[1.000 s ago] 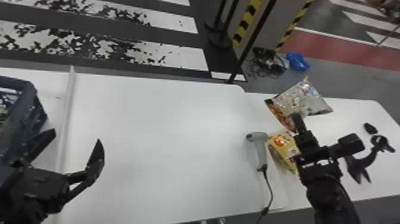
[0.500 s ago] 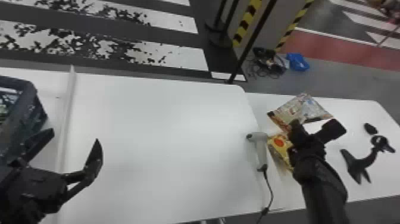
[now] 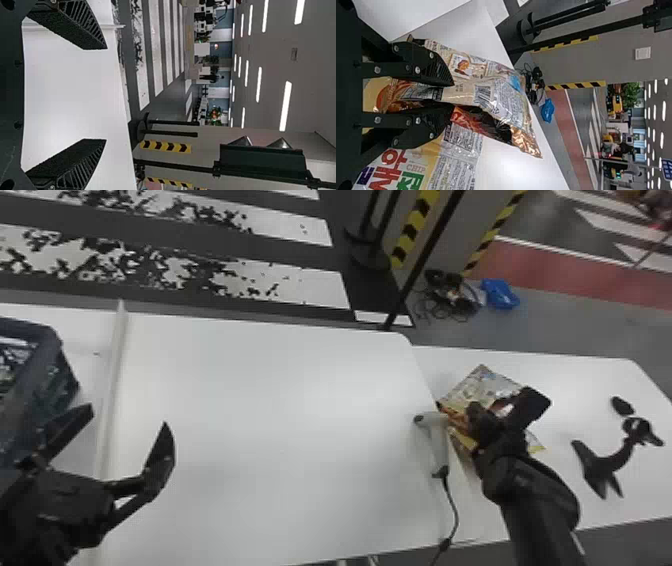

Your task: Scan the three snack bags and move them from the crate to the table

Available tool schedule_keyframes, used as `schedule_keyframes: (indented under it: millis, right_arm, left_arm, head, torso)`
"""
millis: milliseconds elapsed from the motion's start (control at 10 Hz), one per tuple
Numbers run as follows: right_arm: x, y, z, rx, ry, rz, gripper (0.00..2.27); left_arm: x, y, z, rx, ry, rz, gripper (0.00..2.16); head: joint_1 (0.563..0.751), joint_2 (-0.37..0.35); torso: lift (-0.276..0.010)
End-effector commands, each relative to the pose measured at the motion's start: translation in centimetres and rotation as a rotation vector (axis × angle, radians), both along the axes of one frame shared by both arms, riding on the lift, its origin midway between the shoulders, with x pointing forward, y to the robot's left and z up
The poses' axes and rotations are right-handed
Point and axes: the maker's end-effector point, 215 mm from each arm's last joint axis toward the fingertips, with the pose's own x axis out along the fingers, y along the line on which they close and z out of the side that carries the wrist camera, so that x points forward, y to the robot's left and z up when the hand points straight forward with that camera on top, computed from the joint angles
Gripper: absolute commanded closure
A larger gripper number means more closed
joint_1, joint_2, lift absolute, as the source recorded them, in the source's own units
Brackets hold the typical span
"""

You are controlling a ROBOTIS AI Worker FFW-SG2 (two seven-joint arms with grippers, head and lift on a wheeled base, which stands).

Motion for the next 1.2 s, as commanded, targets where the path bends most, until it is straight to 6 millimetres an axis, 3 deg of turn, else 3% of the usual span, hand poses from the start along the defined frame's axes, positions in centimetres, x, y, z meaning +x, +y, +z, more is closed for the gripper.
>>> schedule_keyframes:
  millis: [0,100,300,500,700,1100]
  right_arm:
    - [-0.1,0.9,0.3,-0.003,-0.008,0.022,0.04]
    - [-0.3,1.6,0.6,-0.003,-0.01,0.039,0.04]
    - [-1.5,2.5,4.7,-0.067,-0.076,0.066,0.06]
    - [-3.1,6.4,7.2,-0.052,-0.1,0.159,0.08]
    - [-4.4,13.1,9.2,-0.021,-0.133,0.291,0.08]
    - [-6.3,30.3,13.1,-0.001,-0.241,0.545,0.08]
  left_arm:
    - [-0.1,-0.1,0.0,-0.001,0.001,0.0,0.03]
    - [-0.1,-0.1,0.0,-0.001,0.001,0.001,0.03]
    - [-0.2,-0.1,0.2,-0.003,-0.001,0.005,0.03]
    - [-0.2,-0.4,0.3,-0.007,-0.004,0.006,0.03]
    - [-0.2,-0.5,0.7,-0.014,-0.017,0.013,0.03]
    - [-0.4,0.8,1.3,-0.021,-0.035,0.045,0.03]
  head:
    - [0.695,-0.35]
    - [0.695,-0.35]
    - [0.695,-0.35]
    - [0.695,-0.35]
    - [0.695,-0.35]
    - [0.695,-0.35]
  torso:
    - [-0.062]
    - [-0.062]
    - [-0.062]
    - [-0.062]
    - [-0.062]
    - [-0.062]
